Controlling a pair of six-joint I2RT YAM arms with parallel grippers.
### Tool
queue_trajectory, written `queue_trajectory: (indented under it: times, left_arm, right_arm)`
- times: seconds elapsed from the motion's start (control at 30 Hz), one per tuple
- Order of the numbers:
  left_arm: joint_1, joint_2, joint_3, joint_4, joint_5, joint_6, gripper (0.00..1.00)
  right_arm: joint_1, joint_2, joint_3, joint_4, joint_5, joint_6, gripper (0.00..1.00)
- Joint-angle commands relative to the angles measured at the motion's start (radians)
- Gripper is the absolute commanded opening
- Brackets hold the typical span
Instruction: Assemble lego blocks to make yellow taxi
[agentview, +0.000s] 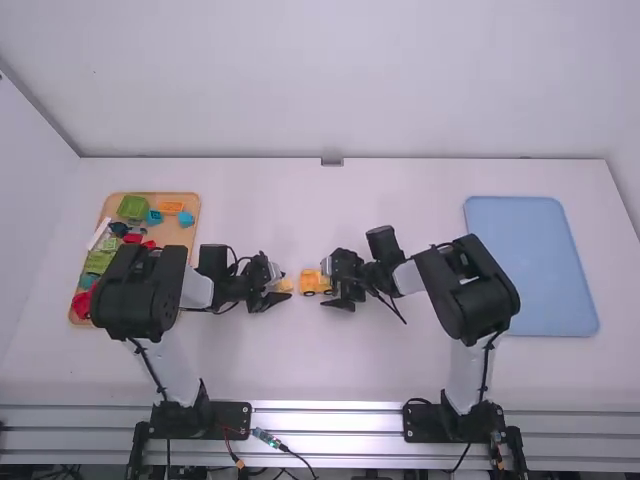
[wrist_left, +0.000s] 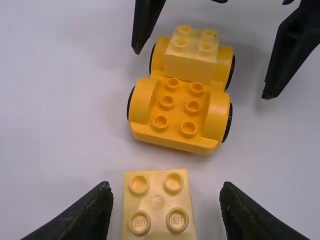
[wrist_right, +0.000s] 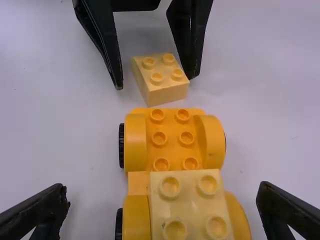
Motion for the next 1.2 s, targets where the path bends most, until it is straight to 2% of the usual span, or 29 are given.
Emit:
queue_trajectory:
  times: [0.0, 0.03, 0.23, 0.53, 1.0, 1.17]
  left_arm:
    - [-0.004, 0.011, -0.001, -0.003, 0.003, 0.011, 0.56]
    - [-0.004, 0.011, -0.001, -0.005, -0.014, 0.011, 0.53]
    - [-0.005, 0.011, -0.002, -0.002, -0.009, 0.011, 0.50]
    - [-0.005, 0.011, 0.001, -0.006, -0.010, 0.011, 0.36]
    - [-0.004, 0.011, 0.001, -0.001, -0.010, 0.011, 0.30]
    - [-0.005, 0.011, 0.008, -0.010, -0.011, 0.011, 0.23]
  right_arm:
    - [0.006, 0.018, 0.021, -0.002, -0.014, 0.000, 0.99]
    - [0.005, 0.018, 0.021, -0.001, -0.013, 0.001, 0.99]
    - [0.005, 0.018, 0.020, 0.005, -0.013, 0.008, 0.99]
    - [0.005, 0.018, 0.020, 0.004, -0.014, 0.008, 0.99]
    - [0.006, 0.018, 0.021, 0.013, 0.016, 0.008, 0.99]
    - [0.006, 0.018, 0.021, 0.031, 0.031, 0.044, 0.99]
